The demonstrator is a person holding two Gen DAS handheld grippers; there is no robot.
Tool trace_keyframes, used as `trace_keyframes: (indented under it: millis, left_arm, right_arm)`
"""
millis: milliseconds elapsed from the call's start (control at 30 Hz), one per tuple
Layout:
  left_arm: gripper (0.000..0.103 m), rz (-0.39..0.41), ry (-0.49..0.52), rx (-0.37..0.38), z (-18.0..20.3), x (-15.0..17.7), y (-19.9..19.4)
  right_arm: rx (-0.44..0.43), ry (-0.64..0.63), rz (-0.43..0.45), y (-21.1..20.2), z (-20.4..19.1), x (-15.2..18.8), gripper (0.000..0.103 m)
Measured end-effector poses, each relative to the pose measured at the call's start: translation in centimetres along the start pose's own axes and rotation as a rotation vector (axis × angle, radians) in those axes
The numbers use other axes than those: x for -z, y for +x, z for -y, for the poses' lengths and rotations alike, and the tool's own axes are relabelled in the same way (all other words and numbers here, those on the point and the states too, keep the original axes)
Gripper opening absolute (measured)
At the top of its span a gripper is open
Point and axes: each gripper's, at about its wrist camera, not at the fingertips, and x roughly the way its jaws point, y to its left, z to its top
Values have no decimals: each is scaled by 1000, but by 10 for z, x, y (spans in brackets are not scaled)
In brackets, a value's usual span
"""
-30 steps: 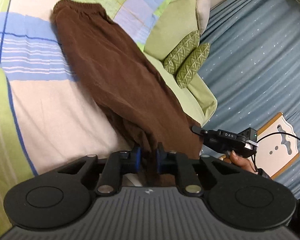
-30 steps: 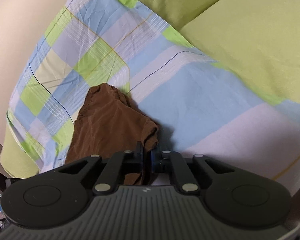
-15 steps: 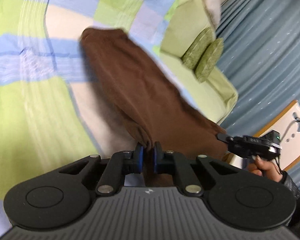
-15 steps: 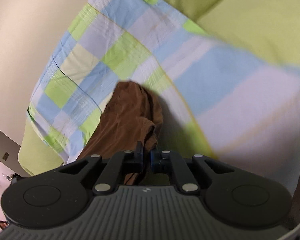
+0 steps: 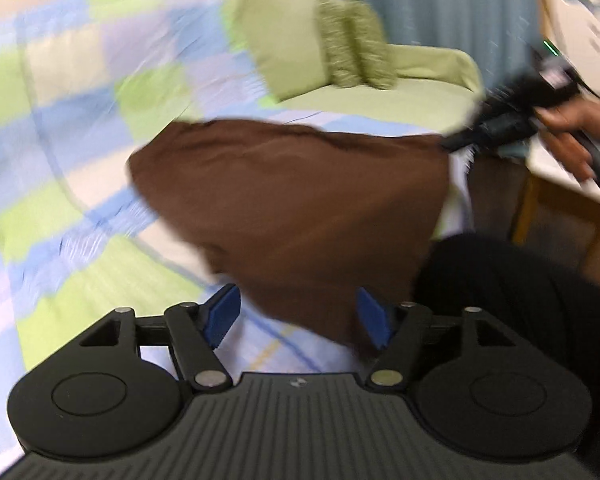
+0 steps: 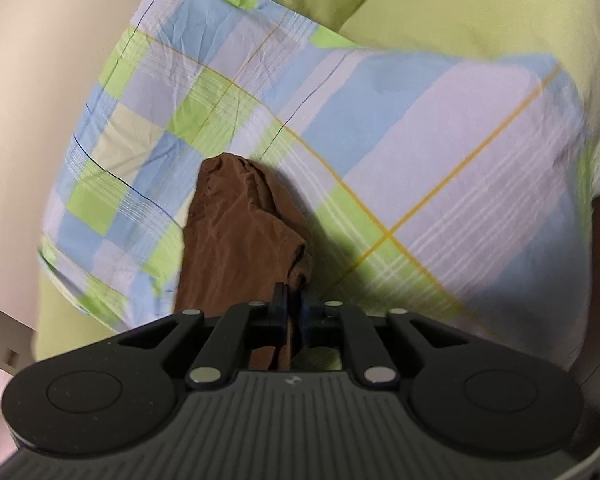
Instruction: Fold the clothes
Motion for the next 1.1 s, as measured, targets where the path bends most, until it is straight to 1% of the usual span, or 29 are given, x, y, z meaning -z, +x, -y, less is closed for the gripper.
trace_keyframes:
  millis: [33, 67, 100, 133, 167, 200, 233, 300, 433, 500, 533, 567, 600, 633, 700, 767, 800, 833, 867, 933, 967, 1000, 1067, 1100]
  left_arm:
    - [70, -1, 12, 3, 6, 1, 0]
    - [70, -5, 23, 6, 11, 1, 2]
    - [71, -9, 33, 9, 16, 1, 4]
    - [72, -12, 42, 8, 19, 0, 9]
    - [72, -14, 51, 5, 23, -1, 14]
    - [72, -16, 60, 3, 26, -2, 19]
    - [72, -17, 52, 4, 26, -3, 23]
    - [72, -12, 27, 4, 23, -5, 28]
    - [73, -7, -11, 5, 16, -8, 36]
    - [74, -14, -12, 7, 13, -6, 38]
    - [74, -17, -12, 9, 13, -6, 39]
    - [74, -22, -11, 8, 13, -5, 40]
    - [75, -24, -11, 8, 13, -5, 41]
    - [75, -26, -12, 9, 13, -5, 42]
    - [75, -17, -32, 11, 11, -5, 43]
    - [75, 0, -45, 20, 11, -6, 40]
    - [75, 10, -49, 27, 11, -6, 39]
    - [75, 16, -48, 37, 12, -6, 38]
    - [75, 18, -41, 43, 13, -6, 36]
    - [76, 22, -18, 52, 17, -7, 34]
    - [76, 27, 0, 55, 21, -8, 32]
    - [77, 34, 20, 50, 25, -8, 30]
    - [79, 49, 68, 30, 34, -9, 28]
    - [79, 55, 97, 15, 39, -9, 28]
  right_arm:
    - [36, -94, 10, -1, -3, 4, 32]
    - [124, -317, 36, -8, -18, 8, 37]
    - [164, -470, 41, -12, -27, 13, 37]
    - [176, -546, 39, -14, -31, 16, 39]
    - [205, -760, 25, -16, -41, 28, 45]
    - [229, -896, 12, -15, -45, 38, 48]
    - [237, -956, 4, -14, -46, 43, 49]
    - [270, -1239, -35, -5, -47, 66, 50]
    - [290, -1521, -62, 17, -40, 87, 50]
    - [310, -1644, -31, 26, -39, 94, 51]
    - [321, -1703, -11, 31, -38, 97, 54]
    - [328, -1753, -9, 37, -40, 100, 57]
    - [328, -1819, -5, 42, -39, 104, 58]
    - [323, -1847, -4, 43, -38, 106, 58]
    - [290, -1960, 8, 47, -39, 114, 57]
    - [241, -1983, 64, 43, -48, 115, 57]
    - [215, -1973, 101, 39, -55, 114, 56]
    - [202, -1967, 114, 38, -59, 113, 55]
    - [175, -1956, 126, 37, -69, 109, 52]
    - [162, -1939, 93, 41, -78, 102, 30]
    - [155, -1930, 77, 43, -82, 99, 11]
    - [140, -1883, 67, 42, -89, 91, 5]
    - [110, -1790, 47, 41, -102, 76, 4]
    - [93, -1705, 57, 37, -110, 65, 4]
